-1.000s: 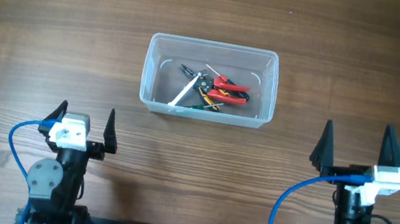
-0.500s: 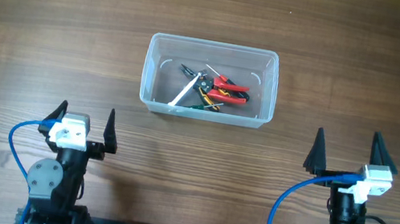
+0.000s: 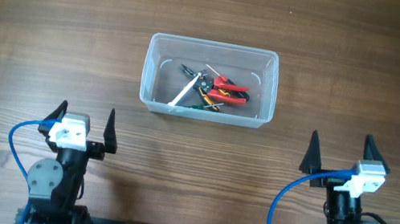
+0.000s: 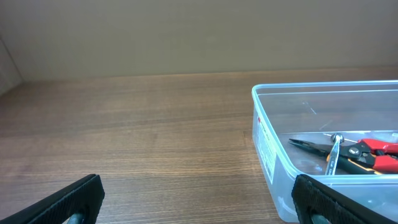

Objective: Pack container

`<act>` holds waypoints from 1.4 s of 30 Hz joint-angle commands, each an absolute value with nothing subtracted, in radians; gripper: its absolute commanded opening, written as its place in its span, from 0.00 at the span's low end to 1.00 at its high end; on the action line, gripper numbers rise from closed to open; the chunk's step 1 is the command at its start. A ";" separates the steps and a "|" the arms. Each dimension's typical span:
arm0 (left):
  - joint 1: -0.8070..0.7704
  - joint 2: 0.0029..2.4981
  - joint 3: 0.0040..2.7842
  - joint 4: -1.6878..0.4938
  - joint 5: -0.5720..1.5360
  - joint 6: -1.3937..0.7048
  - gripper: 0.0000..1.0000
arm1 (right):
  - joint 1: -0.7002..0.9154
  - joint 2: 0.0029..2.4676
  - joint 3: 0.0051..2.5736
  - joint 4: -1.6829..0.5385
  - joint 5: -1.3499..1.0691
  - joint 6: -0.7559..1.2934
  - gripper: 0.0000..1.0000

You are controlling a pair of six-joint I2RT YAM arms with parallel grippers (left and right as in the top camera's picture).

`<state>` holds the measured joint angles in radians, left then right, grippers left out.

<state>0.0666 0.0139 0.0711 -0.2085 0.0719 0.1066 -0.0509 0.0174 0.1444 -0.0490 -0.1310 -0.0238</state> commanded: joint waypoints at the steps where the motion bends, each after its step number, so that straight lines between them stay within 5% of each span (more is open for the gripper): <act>1: 0.062 0.004 0.063 -0.206 0.062 0.093 1.00 | -0.046 0.002 0.119 -0.088 -0.139 -0.024 1.00; 42: 0.062 0.004 0.063 -0.206 0.062 0.093 1.00 | -0.046 0.002 0.081 -0.186 -0.139 0.003 1.00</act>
